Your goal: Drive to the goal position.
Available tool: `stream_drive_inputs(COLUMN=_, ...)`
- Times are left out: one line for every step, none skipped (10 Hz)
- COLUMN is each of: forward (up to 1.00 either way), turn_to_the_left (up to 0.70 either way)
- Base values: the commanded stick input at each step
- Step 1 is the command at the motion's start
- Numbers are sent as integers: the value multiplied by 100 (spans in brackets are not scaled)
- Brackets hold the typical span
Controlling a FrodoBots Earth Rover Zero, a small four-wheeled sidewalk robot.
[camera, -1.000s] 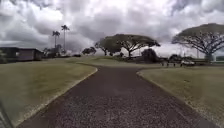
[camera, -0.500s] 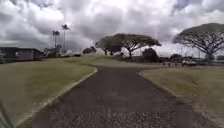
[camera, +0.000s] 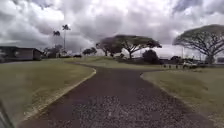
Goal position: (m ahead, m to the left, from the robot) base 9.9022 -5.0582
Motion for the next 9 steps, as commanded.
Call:
stream_drive_inputs(forward=70, turn_to_the_left=-2)
stream_drive_inputs(forward=70, turn_to_the_left=-2)
stream_drive_inputs(forward=70, turn_to_the_left=-2)
stream_drive_inputs(forward=70, turn_to_the_left=-2)
stream_drive_inputs(forward=70, turn_to_the_left=-2)
stream_drive_inputs(forward=70, turn_to_the_left=-2)
stream_drive_inputs(forward=70, turn_to_the_left=-2)
stream_drive_inputs(forward=70, turn_to_the_left=-5)
stream_drive_inputs(forward=70, turn_to_the_left=-19)
